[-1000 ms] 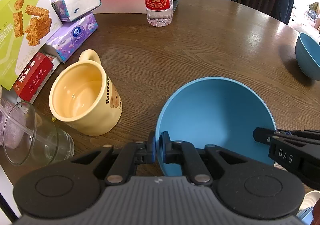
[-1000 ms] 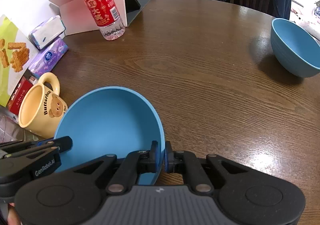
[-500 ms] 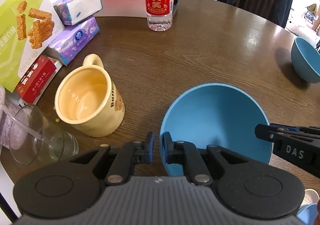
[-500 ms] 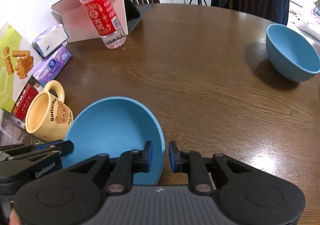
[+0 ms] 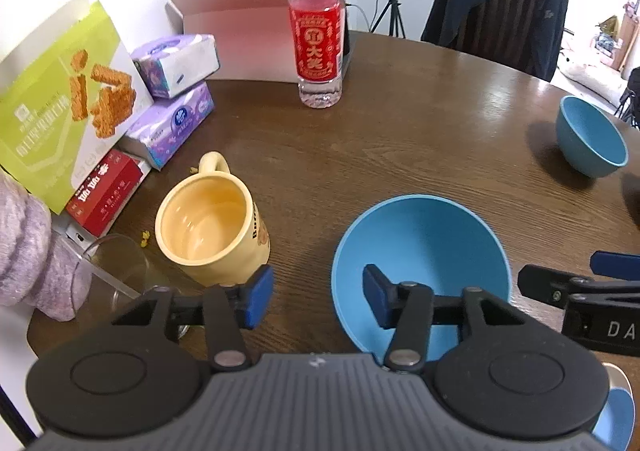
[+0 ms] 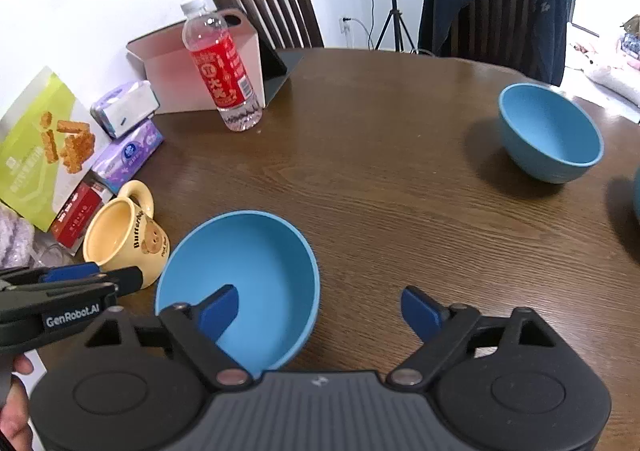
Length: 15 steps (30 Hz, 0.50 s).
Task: Organize plates and bowls
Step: 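Open both grippers and release the blue bowl beside the yellow mug, then move both tools to the rim of a second blue bowl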
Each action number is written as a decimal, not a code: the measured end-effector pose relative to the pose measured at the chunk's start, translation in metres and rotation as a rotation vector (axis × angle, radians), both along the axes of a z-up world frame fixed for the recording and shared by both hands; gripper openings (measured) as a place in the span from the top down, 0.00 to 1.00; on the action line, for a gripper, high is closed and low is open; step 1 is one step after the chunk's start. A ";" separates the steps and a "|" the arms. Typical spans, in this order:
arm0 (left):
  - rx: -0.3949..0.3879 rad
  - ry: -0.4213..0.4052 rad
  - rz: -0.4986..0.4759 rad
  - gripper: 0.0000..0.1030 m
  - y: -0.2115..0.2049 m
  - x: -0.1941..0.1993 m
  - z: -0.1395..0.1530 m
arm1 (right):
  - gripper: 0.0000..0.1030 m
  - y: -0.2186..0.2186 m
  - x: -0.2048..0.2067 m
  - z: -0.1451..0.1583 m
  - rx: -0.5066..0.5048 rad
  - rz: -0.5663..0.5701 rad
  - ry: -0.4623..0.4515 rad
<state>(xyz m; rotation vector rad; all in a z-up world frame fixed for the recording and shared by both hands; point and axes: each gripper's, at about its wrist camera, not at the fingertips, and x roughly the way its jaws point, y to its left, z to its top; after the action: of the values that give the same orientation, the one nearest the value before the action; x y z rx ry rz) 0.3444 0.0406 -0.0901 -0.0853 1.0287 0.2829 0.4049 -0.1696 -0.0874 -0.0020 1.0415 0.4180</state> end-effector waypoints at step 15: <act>0.035 -0.029 -0.128 0.00 -0.062 -0.027 0.037 | 0.00 -0.080 -0.043 0.017 -0.051 -0.158 0.003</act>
<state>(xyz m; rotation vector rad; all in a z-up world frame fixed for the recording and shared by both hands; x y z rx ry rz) 0.3179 -0.0211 -0.0529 0.0085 0.9960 0.1823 0.3614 -0.2492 -0.0701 0.0356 1.0471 0.2480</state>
